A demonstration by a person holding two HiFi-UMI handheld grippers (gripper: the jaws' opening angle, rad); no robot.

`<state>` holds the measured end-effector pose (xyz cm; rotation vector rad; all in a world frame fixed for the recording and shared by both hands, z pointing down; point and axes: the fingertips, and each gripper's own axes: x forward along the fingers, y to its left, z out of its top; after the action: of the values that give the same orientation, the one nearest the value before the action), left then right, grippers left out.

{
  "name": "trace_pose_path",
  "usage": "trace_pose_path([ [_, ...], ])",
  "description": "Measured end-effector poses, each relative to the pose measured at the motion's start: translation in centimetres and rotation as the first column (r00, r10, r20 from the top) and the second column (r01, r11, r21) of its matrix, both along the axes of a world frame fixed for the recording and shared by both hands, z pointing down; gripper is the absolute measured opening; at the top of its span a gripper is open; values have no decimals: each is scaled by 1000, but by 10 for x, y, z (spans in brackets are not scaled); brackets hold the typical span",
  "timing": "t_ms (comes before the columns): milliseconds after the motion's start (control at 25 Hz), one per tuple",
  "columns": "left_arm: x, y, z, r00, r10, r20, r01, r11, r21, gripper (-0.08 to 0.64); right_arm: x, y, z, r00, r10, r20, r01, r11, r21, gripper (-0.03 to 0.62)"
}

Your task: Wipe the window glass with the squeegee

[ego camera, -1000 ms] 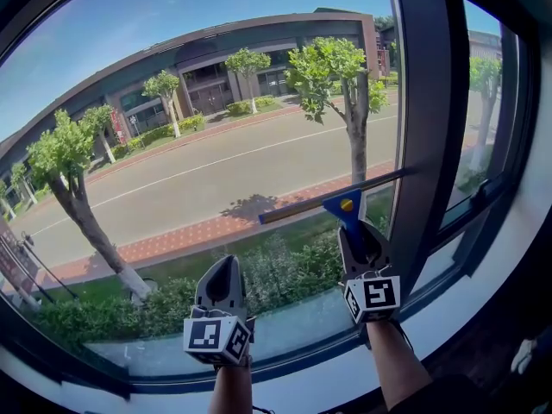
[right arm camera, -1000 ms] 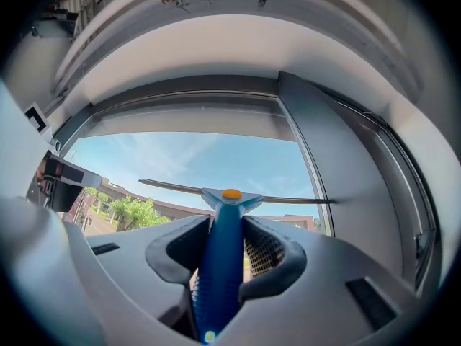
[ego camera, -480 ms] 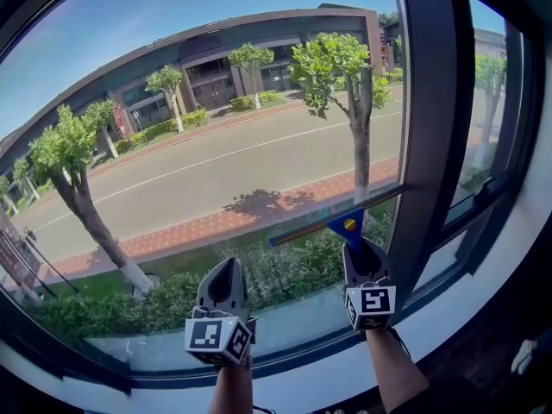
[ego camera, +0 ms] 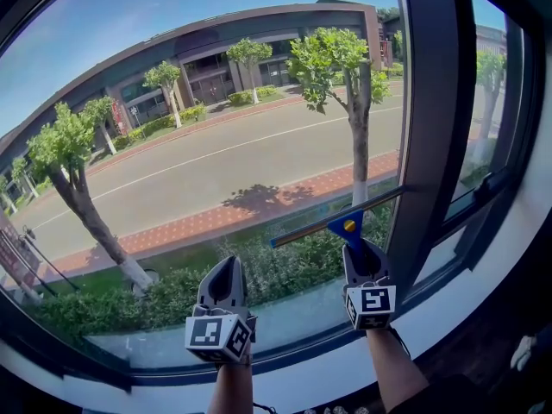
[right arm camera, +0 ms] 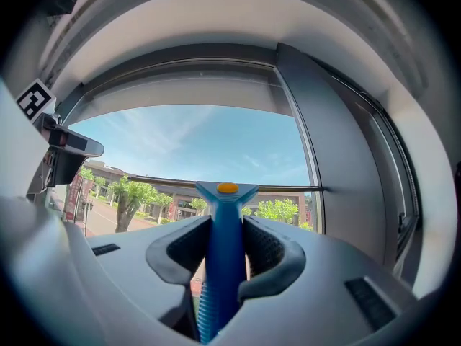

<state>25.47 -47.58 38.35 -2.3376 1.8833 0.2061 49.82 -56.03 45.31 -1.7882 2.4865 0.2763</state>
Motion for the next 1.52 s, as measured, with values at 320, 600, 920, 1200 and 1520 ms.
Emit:
trace_pose_path([
  [320, 1, -3, 11, 1000, 3, 7, -3, 1000, -17, 2, 3, 0, 14, 1000, 3, -12, -3, 1000, -30, 138],
  [600, -4, -2, 18, 1000, -3, 5, 3, 999, -36, 2, 2, 0, 23, 1000, 14, -17, -14, 998, -55, 138],
  [920, -12, -1, 25, 1000, -1, 4, 1, 999, -44, 2, 1, 0, 27, 1000, 23, -19, -24, 998, -62, 138],
  [1200, -18, 4, 25, 1000, 6, 2, -5, 999, -39, 2, 0, 8, 27, 1000, 25, -5, -25, 997, -67, 138],
  [1520, -21, 3, 26, 1000, 27, 1, -27, 999, -32, 2, 1, 17, 25, 999, 34, 32, -32, 996, -82, 138],
])
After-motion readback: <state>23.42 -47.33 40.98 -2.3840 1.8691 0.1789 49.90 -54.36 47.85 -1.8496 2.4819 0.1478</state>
